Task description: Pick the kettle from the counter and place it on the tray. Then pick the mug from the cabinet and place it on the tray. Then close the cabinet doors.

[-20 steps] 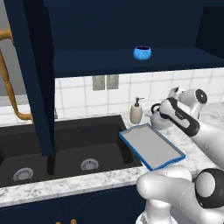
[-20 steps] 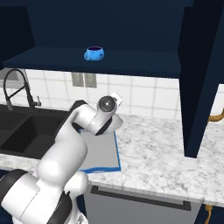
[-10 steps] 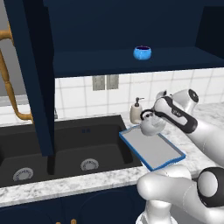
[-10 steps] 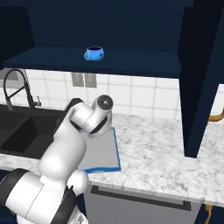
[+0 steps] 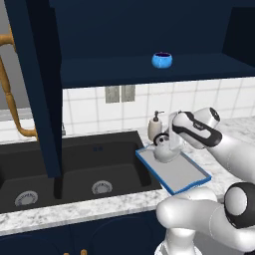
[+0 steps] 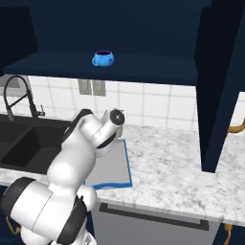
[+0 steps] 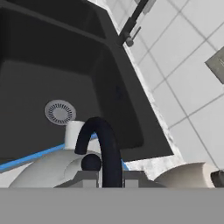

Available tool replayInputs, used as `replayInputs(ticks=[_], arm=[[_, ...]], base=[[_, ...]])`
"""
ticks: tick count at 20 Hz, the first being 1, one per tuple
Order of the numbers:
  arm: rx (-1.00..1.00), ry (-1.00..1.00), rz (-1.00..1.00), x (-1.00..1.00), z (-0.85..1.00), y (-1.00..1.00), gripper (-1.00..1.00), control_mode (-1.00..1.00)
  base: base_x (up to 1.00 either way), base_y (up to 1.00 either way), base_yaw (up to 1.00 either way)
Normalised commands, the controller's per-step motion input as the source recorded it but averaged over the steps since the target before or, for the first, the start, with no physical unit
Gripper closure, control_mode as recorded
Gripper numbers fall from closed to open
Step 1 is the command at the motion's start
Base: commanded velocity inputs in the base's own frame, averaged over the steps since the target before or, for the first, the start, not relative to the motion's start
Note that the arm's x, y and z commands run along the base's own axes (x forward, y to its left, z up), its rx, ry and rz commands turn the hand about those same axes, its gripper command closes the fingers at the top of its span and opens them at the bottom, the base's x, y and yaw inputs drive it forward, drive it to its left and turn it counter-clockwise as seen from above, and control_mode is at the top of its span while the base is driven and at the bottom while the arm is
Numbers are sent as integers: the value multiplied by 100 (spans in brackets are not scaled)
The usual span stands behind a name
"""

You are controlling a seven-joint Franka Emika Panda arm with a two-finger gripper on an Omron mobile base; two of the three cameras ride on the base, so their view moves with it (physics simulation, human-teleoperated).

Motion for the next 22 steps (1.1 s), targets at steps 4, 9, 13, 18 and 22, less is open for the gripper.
replayInputs(ticks=[4,9,13,18,22], arm=[[0,4,8,0,-5,33,100,-100],[0,1,9,0,-28,16,100,-100],[0,-4,8,0,-62,-7,100,-100],[0,-3,5,8,-34,-23,100,-100],[0,-2,6,16,-13,-35,100,-100]], base=[[0,0,0],[0,0,0],[0,0,0],[0,0,0],[0,0,0]])
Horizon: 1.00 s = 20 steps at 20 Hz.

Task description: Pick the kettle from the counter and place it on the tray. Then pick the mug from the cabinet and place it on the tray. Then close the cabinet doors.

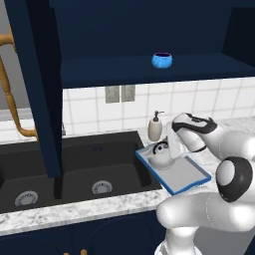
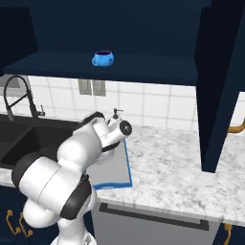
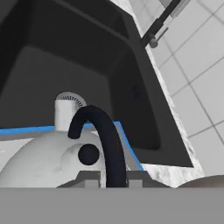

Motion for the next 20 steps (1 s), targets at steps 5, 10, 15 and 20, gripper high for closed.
replayInputs(ticks=[5,10,15,20], arm=[[0,1,3,10,-15,-28,100,-100],[0,4,1,1,-16,-7,-100,-100],[0,2,0,-1,-16,-13,-100,-100],[0,0,0,-7,-15,-19,-100,-100]], base=[[0,0,0],[0,0,0],[0,0,0],[0,0,0]])
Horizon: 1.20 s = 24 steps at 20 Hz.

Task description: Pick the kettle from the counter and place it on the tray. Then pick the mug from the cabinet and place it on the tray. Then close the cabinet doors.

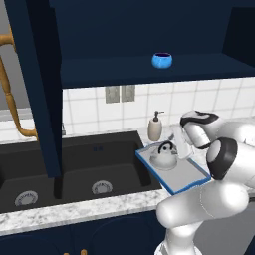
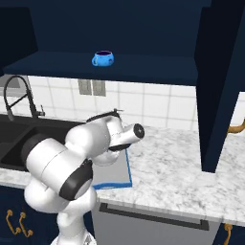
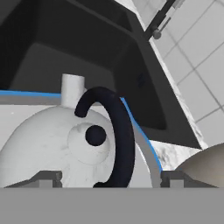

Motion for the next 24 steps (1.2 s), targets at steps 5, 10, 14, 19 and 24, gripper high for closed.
replayInputs(ticks=[5,10,14,19,24], arm=[[0,-1,0,-27,10,-4,-100,-100],[0,-1,-1,-36,61,5,-100,-100],[0,4,-19,-17,76,27,-100,-100],[0,7,-30,-10,81,35,-100,-100],[0,6,-40,-7,75,35,-100,-100]], base=[[0,0,0],[0,0,0],[0,0,0],[0,0,0],[0,0,0]])
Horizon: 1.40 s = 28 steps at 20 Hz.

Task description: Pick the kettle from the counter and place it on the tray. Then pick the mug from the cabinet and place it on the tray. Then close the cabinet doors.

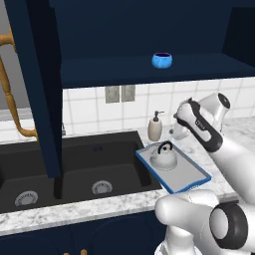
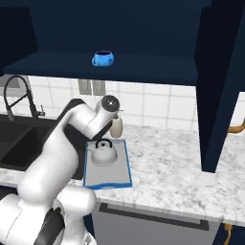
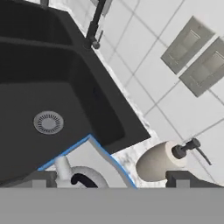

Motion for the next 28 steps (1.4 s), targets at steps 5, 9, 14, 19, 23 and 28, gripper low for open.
replayInputs(ticks=[5,9,14,19,23,28], arm=[[4,0,-45,-1,66,34,-100,-100],[7,0,-36,0,79,25,-100,-100],[15,-1,-34,1,85,21,-100,-100],[18,-10,-29,0,67,23,-100,-100],[34,-19,-15,9,47,8,-100,-100],[8,-34,-1,-1,4,5,-100,-100]], base=[[0,0,0],[0,0,0],[0,0,0],[0,0,0],[0,0,0],[0,0,0]])
